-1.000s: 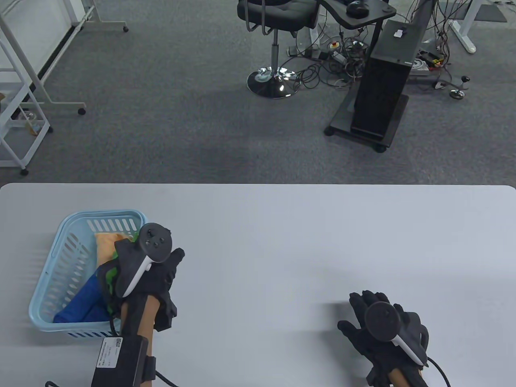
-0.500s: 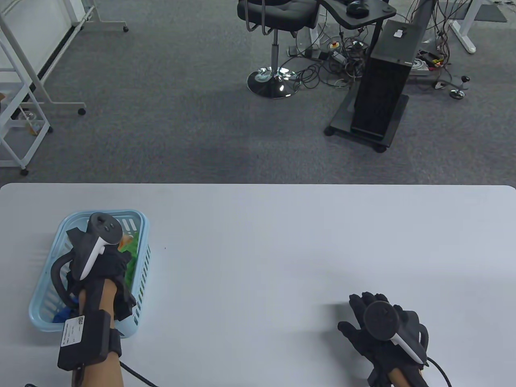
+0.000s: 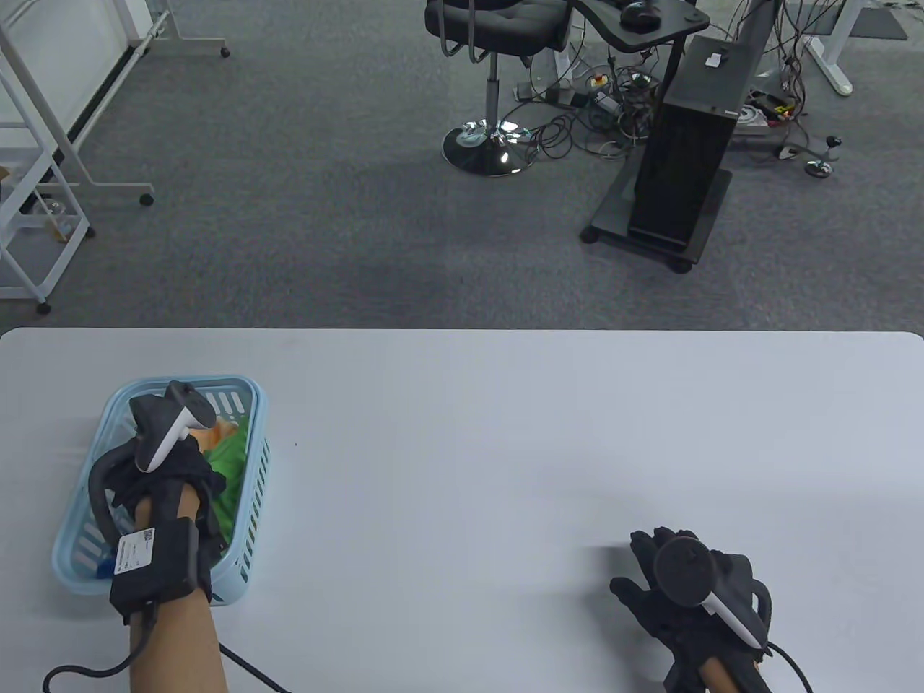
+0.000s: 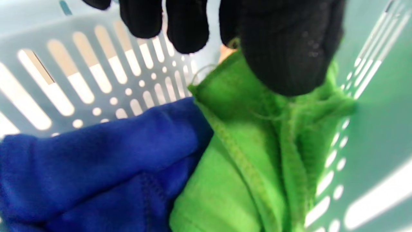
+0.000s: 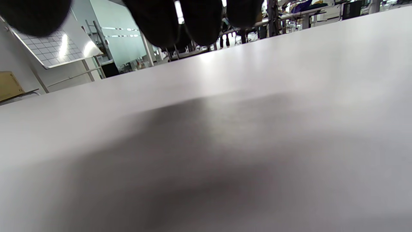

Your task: Roll rectangular towel into towel roll

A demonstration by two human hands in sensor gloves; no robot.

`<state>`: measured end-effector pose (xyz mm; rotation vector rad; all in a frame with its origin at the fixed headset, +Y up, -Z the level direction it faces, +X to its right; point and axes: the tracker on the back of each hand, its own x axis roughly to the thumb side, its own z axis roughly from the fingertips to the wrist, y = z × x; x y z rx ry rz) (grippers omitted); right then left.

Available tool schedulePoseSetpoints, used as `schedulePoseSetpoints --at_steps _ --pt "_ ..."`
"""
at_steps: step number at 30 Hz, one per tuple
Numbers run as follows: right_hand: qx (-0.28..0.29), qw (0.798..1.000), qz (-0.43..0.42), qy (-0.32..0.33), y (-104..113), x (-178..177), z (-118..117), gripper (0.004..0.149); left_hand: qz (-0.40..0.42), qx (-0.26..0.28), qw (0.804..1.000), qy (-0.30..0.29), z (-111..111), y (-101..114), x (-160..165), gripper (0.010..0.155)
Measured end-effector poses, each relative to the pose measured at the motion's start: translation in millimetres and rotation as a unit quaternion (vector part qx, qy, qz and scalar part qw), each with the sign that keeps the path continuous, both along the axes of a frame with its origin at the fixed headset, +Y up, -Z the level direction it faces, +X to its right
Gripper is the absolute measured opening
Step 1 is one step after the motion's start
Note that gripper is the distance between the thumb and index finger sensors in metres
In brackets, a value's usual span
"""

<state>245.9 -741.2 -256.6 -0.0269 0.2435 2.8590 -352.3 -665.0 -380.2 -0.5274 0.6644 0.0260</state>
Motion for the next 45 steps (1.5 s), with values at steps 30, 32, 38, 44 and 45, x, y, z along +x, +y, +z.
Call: schedulePoseSetpoints --at_steps 30,32,38,44,45 --pt "-0.007 1.0 -0.019 -0.001 0 3 -1 0.085 0.024 0.389 0.908 -0.154 66 197 155 0.042" --pt "-0.007 1.0 -0.019 0.0 -1 3 -1 0.085 0.03 0.452 0.874 -0.177 78 220 182 0.043" --pt "-0.008 1.0 -0.02 -0.001 -1 3 -1 0.085 0.193 0.581 0.742 -0.272 104 258 248 0.043" --pt "-0.008 1.0 -0.027 0.001 -1 3 -1 0.085 0.299 0.561 0.703 -0.318 98 252 275 0.044" --pt "-0.01 1.0 -0.028 0.002 -2 3 -1 0.084 0.331 0.546 0.694 -0.332 94 249 278 0.044"
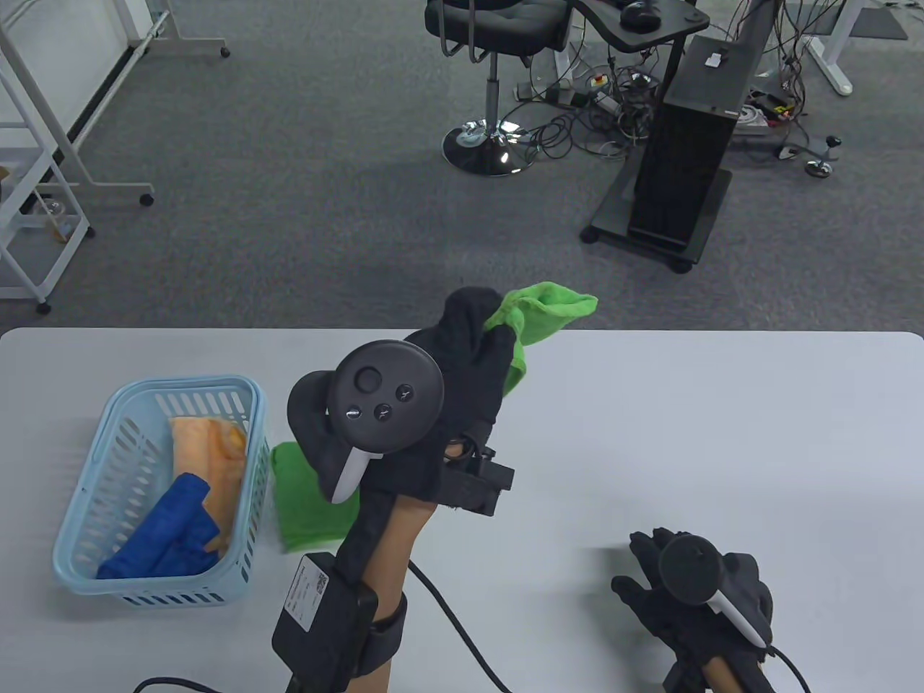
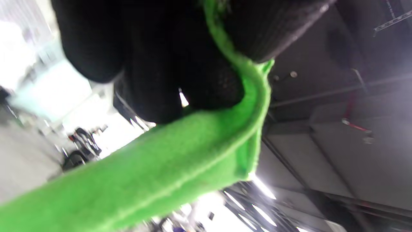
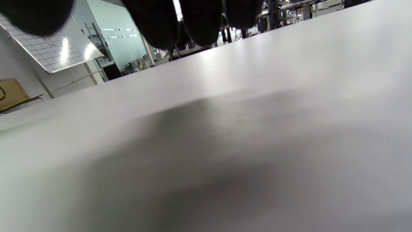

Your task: Roll rectangular towel into towel roll

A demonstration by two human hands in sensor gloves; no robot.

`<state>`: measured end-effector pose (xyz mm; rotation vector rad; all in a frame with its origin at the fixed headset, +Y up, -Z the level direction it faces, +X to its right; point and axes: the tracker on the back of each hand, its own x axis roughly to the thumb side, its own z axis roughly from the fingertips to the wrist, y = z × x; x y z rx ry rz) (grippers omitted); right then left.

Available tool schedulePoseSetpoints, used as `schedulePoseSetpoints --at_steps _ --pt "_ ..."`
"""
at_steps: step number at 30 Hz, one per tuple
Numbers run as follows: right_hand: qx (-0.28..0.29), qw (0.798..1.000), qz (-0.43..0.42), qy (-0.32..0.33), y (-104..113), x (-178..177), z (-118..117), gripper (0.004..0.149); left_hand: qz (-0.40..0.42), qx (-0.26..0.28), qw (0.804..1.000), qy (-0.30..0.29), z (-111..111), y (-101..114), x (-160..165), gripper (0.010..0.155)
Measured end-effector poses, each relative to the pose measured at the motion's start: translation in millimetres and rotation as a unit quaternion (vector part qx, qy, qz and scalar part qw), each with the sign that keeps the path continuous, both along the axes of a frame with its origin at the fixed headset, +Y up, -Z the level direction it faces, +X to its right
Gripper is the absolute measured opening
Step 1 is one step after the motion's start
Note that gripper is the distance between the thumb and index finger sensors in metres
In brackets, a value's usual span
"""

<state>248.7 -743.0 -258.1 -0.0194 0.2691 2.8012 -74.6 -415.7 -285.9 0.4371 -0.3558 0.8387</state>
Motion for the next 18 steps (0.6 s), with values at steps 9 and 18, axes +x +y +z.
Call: schedulePoseSetpoints --at_steps 9,18 --pt "-0.003 1.0 0.005 0.0 -1 0 0 0.084 0.118 -0.093 0.977 -0.153 -3 -35 23 0.045" --pt "-0.005 1.0 0.01 -0.001 -4 1 0 0.085 -0.088 -0.237 0.968 -0.017 6 -192 -4 0.041"
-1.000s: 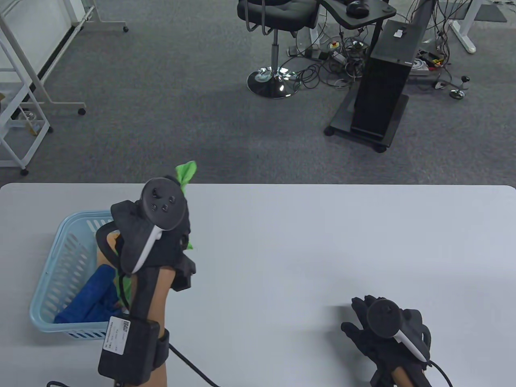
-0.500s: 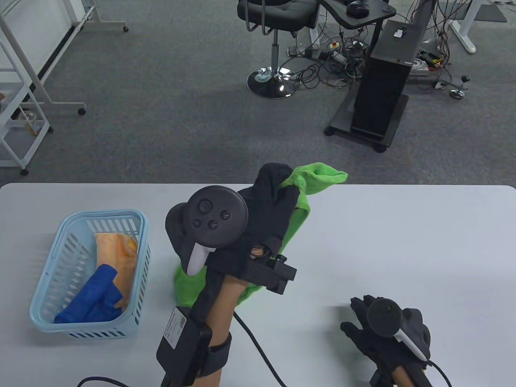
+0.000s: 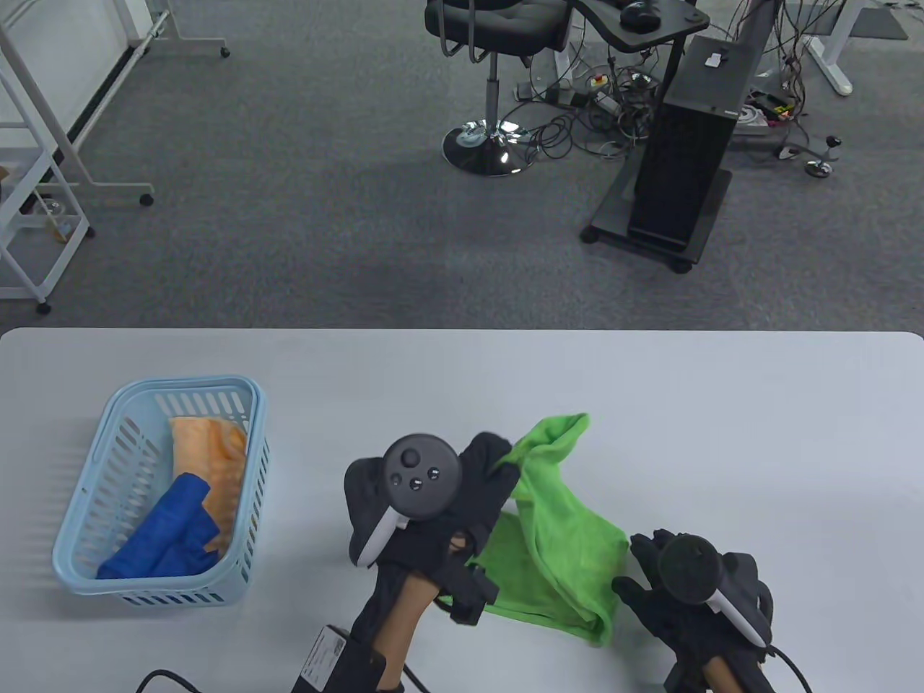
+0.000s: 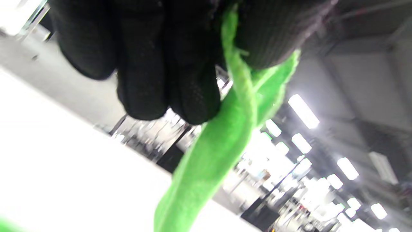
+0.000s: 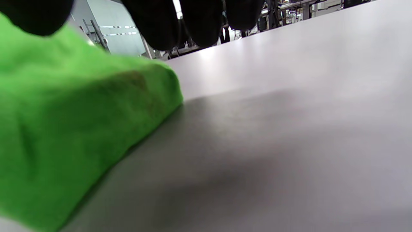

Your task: Roll rectangular towel into towel roll

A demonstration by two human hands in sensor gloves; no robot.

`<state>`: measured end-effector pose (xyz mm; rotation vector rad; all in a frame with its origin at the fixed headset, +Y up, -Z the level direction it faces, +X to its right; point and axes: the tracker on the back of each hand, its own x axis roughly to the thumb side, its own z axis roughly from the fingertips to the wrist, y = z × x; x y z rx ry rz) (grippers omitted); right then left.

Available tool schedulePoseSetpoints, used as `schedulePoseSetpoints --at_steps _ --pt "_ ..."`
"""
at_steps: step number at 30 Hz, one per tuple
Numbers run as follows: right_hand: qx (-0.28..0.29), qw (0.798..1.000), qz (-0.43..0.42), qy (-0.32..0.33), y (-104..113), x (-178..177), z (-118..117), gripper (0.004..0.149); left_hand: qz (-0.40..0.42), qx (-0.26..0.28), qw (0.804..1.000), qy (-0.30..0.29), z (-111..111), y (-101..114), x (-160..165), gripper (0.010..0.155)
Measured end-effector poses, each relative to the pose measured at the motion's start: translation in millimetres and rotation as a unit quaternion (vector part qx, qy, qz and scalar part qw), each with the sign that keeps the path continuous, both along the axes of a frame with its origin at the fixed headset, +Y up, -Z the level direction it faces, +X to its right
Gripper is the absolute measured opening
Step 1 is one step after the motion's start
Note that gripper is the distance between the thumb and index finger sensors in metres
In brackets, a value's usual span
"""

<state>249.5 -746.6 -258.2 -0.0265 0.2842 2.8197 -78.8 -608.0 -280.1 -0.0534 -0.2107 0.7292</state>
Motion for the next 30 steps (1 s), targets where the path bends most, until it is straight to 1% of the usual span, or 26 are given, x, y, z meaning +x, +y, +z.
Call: schedulePoseSetpoints --at_steps 2,3,4,6,7,9,10,12,15,16,18,20,22,23,25,26,27,29,30 --pt "-0.011 1.0 0.006 0.001 -3 0 -1 0.084 0.011 -0.035 0.999 0.018 8 -36 -13 0.042" --pt "-0.012 1.0 0.007 0.001 -4 0 -1 0.084 0.021 -0.043 0.998 0.028 11 -48 -18 0.042" --pt "-0.012 1.0 0.008 0.0 -4 0 -2 0.083 0.037 -0.057 0.997 0.046 15 -65 -26 0.043" --pt "-0.012 1.0 0.007 -0.001 -4 0 -2 0.084 0.069 -0.077 0.993 0.059 20 -86 -34 0.044" --pt "-0.01 1.0 0.006 -0.001 -4 0 -2 0.084 0.08 -0.082 0.991 0.062 21 -92 -37 0.045" --pt "-0.004 1.0 0.005 -0.001 -2 -1 -1 0.084 0.108 -0.081 0.989 0.068 24 -107 -40 0.045" --pt "0.002 1.0 0.002 0.001 -1 -2 0 0.084 0.13 -0.07 0.987 0.058 25 -116 -39 0.045" --pt "0.015 1.0 -0.005 0.004 3 -4 1 0.084 0.148 -0.074 0.985 0.045 27 -127 -33 0.045" --pt "0.036 0.999 -0.025 0.013 8 -9 4 0.083 0.14 -0.061 0.988 -0.006 32 -130 -20 0.045" --pt "0.039 0.998 -0.044 0.019 11 -13 6 0.083 0.131 -0.061 0.989 -0.022 36 -128 -13 0.045" --pt "0.049 0.993 -0.102 0.039 16 -24 9 0.077 0.12 -0.06 0.99 -0.047 39 -126 -3 0.045" --pt "0.053 0.983 -0.163 0.069 22 -41 14 0.069 0.119 -0.064 0.988 -0.07 41 -125 8 0.046" --pt "0.038 0.973 -0.205 0.1 23 -56 19 0.064 0.125 -0.076 0.985 -0.092 43 -128 16 0.046" --pt "0.028 0.969 -0.215 0.114 22 -62 20 0.066 0.133 -0.079 0.983 -0.099 44 -129 18 0.046" --pt "-0.001 0.961 -0.231 0.149 19 -71 23 0.075 0.151 -0.086 0.979 -0.102 46 -130 22 0.046" --pt "-0.005 0.96 -0.232 0.155 18 -74 25 0.076 0.161 -0.085 0.978 -0.103 46 -130 24 0.046" --pt "0.003 0.961 -0.23 0.153 18 -75 26 0.074 0.166 -0.086 0.977 -0.105 47 -130 26 0.047" --pt "0.06 0.968 -0.213 0.122 21 -73 26 0.06 0.164 -0.095 0.974 -0.12 48 -131 29 0.049" --pt "0.074 0.967 -0.213 0.116 22 -71 25 0.052 0.159 -0.094 0.975 -0.119 48 -132 30 0.049"
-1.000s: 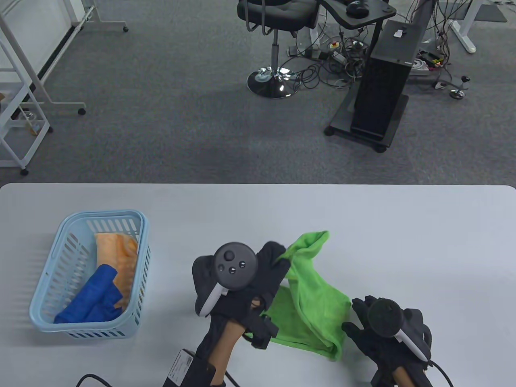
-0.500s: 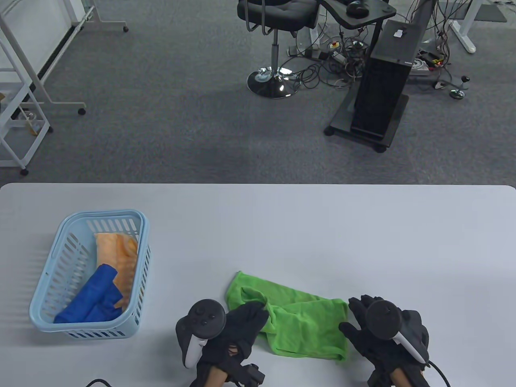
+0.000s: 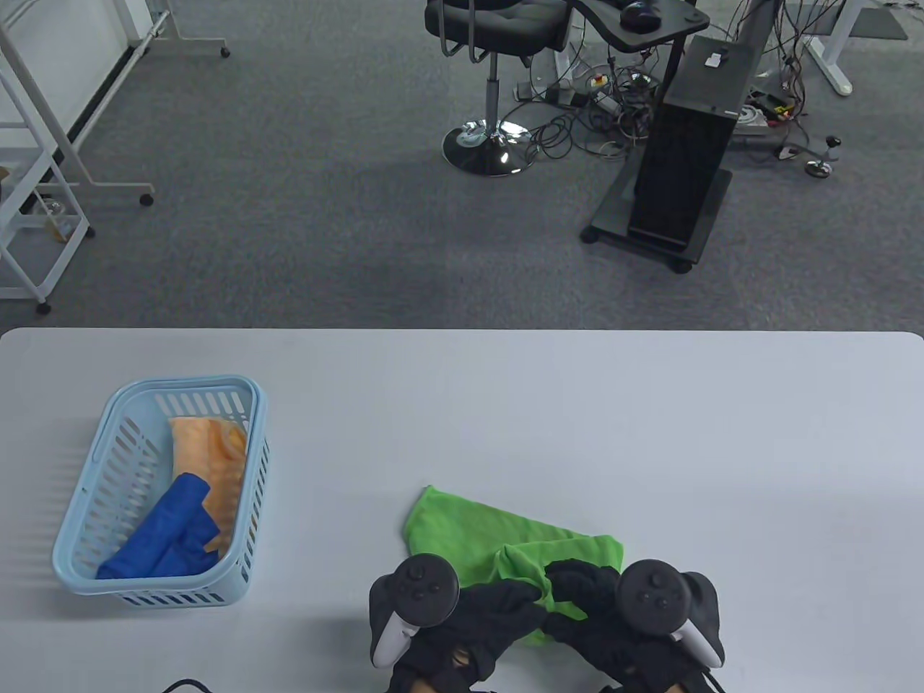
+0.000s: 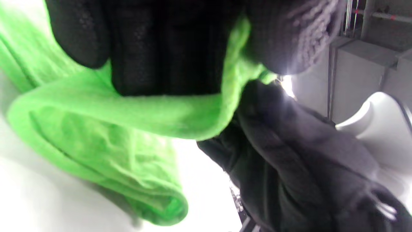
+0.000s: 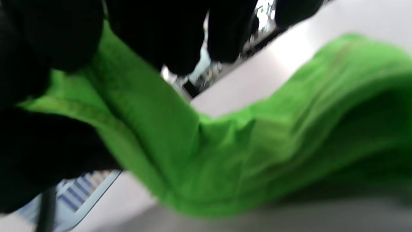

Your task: Roll rectangular towel into towel roll

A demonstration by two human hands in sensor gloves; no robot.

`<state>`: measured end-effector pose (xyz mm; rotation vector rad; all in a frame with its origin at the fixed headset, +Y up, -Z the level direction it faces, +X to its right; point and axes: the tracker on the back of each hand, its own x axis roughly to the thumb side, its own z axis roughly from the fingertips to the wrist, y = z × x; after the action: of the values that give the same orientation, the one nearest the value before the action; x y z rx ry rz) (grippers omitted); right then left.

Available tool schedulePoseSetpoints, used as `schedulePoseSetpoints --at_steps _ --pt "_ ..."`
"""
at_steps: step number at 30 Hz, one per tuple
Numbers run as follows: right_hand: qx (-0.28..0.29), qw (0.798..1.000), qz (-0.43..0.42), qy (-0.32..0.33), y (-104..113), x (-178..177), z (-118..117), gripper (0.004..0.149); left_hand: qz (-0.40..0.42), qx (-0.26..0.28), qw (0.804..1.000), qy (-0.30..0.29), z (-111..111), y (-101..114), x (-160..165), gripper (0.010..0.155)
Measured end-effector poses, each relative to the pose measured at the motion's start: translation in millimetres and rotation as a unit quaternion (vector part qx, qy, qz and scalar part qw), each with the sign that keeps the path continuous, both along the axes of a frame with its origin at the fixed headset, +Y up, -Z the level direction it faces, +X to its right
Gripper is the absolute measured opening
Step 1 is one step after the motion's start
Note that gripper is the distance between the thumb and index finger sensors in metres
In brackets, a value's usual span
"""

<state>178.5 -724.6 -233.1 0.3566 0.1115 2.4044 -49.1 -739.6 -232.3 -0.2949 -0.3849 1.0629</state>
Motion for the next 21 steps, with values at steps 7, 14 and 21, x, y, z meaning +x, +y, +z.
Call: schedulePoseSetpoints --at_steps 7,14,21 --pt "0.017 0.997 -0.016 -0.074 3 22 -4 0.046 -0.08 0.014 0.995 0.059 -5 3 -17 0.044" --pt "0.071 0.982 -0.061 -0.163 17 57 -4 0.047 -0.279 0.021 0.935 0.216 -16 7 -71 0.044" --pt "0.078 0.983 -0.063 -0.151 17 57 -1 0.048 -0.365 0.046 0.909 0.197 -13 20 -71 0.076"
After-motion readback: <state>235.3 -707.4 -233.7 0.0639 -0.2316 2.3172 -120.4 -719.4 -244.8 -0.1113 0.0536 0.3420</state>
